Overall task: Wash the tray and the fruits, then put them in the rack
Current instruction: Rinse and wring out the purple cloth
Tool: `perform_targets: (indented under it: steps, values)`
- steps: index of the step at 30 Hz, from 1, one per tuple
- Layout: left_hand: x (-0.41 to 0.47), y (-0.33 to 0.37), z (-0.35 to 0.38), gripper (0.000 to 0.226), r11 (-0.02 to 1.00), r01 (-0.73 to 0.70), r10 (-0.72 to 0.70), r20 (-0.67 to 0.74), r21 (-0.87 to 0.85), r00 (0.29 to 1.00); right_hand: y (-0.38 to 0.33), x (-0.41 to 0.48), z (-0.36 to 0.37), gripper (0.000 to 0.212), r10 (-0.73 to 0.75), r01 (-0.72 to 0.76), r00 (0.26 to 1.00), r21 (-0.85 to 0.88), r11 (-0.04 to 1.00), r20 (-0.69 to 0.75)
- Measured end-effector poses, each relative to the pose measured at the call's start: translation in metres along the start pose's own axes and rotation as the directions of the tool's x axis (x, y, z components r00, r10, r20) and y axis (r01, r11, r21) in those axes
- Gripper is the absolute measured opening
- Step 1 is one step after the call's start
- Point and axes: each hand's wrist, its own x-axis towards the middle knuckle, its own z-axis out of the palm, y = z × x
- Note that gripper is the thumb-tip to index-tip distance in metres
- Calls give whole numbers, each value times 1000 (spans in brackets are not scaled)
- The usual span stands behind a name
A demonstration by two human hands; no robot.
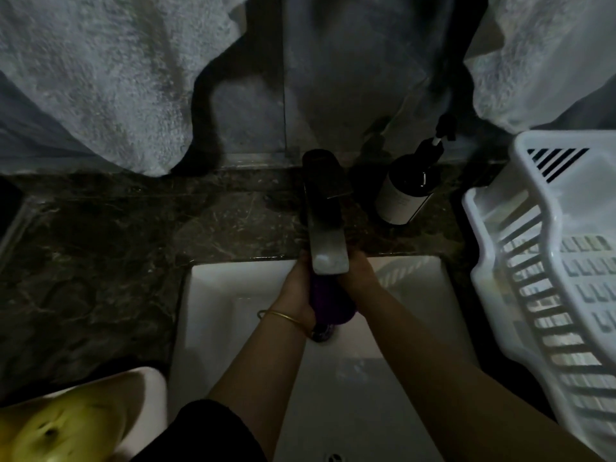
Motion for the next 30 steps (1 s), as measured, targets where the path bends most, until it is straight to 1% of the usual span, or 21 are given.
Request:
perform_targets:
  steps: [3,5,7,9,10,11,13,14,15,16,17,18,19,21,23,24,25,26,27,29,30]
  values:
    - [-9,-4,3,41,985,-20,19,-7,-173,1000,4,4,5,42,25,-25,1000,26,999,-19]
    - [-3,-6,1,41,981,-107,93,-90,-161,992,4,-3,10,39,-1,5,999,87,996,-45]
    - [1,-7,2,49,972,-231,222,-175,-33,959,4,-11,17,37,-51,65,996,187,980,-78]
    - [5,-9,5,40,931,-350,365,-213,108,906,1,-18,23,38,-71,104,990,298,949,-120]
    - [5,-8,5,36,911,-380,409,-224,159,885,-1,-20,24,38,-60,108,988,354,929,-144]
    - [7,-9,6,33,889,-403,448,-233,216,863,-3,-21,24,38,-68,126,983,367,922,-168]
    - [9,-8,4,29,847,-401,498,-260,349,827,-5,-21,22,51,-115,169,977,323,931,-182]
    - [11,-9,3,32,831,-388,509,-262,400,820,-6,-21,20,55,-128,168,979,279,946,-155]
    - [11,-10,1,38,807,-370,516,-248,460,820,-4,-18,19,52,-135,165,981,238,957,-137]
    - [14,-11,0,38,808,-371,512,-235,458,826,-3,-15,18,43,-122,144,987,232,962,-106]
    - [12,-12,0,34,835,-378,492,-238,400,837,-2,-13,17,33,-111,127,990,229,965,-83]
    - [11,-13,-2,28,864,-373,462,-238,339,854,0,-11,17,29,-93,107,993,224,969,-72]
    - [8,-13,-1,24,876,-347,430,-220,334,876,3,-7,17,29,-87,100,994,227,969,-67]
    - [6,-12,-4,26,900,-321,376,-150,295,914,10,-2,15,27,-55,78,993,236,969,-100]
    - [7,-11,-8,28,923,-293,332,-129,250,934,15,-1,11,26,-19,44,989,173,984,-145]
    - [8,-11,-11,33,949,-241,274,-154,203,949,19,-1,10,27,-31,51,983,101,994,-183]
    - [8,-10,-15,40,978,-156,180,-189,137,965,20,-3,9,26,-44,50,973,21,999,-225]
    - [12,-11,-20,44,995,-79,90,-220,58,971,24,-3,10,26,-70,67,961,-21,998,-268]
    - [11,-12,-23,44,999,-23,31,-236,37,971,22,-8,10,26,-71,63,955,-35,997,-287]
    - [9,-14,-25,38,997,34,-15,-242,75,970,24,-12,11,24,-38,45,956,15,999,-292]
    - [9,-14,-25,36,996,58,-39,-240,72,970,25,-14,11,22,-12,37,964,88,995,-267]
